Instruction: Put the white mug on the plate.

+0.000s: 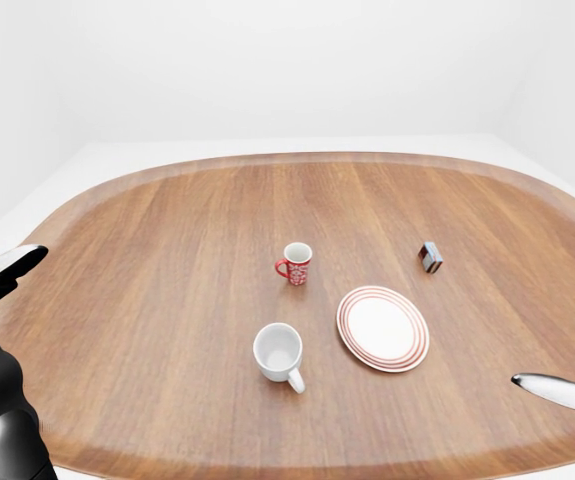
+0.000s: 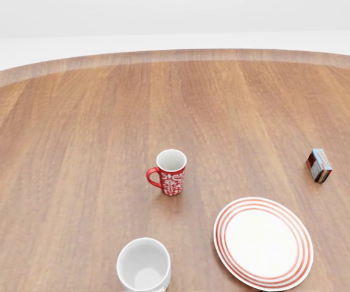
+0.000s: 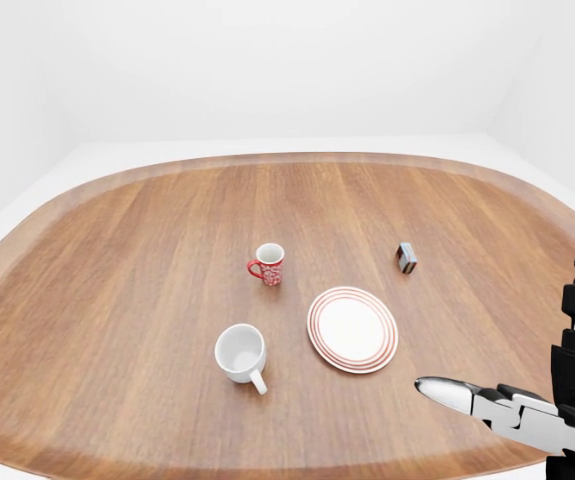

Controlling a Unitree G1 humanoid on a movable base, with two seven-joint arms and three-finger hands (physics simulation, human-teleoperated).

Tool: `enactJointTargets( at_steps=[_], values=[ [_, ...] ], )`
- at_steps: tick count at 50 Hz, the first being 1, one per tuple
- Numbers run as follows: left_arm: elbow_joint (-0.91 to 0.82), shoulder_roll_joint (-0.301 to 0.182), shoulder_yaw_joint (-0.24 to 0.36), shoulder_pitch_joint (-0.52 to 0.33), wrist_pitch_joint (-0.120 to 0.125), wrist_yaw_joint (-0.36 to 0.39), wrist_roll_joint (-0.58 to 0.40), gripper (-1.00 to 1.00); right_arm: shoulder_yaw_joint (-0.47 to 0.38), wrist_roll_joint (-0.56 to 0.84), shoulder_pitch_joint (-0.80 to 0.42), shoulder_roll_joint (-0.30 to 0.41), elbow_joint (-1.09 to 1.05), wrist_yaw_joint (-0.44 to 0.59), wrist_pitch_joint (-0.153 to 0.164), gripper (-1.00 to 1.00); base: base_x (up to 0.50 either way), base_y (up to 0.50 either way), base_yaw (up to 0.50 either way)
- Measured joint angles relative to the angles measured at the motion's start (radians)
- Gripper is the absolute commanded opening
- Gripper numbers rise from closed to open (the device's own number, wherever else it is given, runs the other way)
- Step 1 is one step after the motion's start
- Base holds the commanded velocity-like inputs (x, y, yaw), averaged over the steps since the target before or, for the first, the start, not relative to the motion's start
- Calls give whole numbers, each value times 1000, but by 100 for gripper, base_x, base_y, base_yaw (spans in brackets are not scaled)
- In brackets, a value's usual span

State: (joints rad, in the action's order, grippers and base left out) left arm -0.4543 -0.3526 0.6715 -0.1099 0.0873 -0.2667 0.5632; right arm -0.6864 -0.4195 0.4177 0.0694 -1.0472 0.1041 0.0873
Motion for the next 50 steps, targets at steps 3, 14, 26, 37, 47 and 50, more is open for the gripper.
enactJointTargets(
  at_steps=[3,14,26,37,47,50],
  values=[
    [-1,0,0,0,0,0,0,100,3,-3,2,5,0,-5,0,100,4,32,0],
    [-2,2,-1,1,0,0,-1,100,12,-1,2,12,0,-12,0,100,5,29,0],
    [-2,4,-3,1,0,1,-5,100,73,-4,11,80,0,-70,0,100,1,0,0],
    [-4,7,-8,2,0,3,-10,100,245,37,-74,232,1,-182,0,100,0,0,0],
    [-2,10,-13,0,0,5,-17,100,430,104,-347,373,11,-225,0,100,0,0,0],
    [-2,10,-14,0,0,5,-18,100,493,208,-441,365,41,-155,0,100,0,0,0]
  ],
)
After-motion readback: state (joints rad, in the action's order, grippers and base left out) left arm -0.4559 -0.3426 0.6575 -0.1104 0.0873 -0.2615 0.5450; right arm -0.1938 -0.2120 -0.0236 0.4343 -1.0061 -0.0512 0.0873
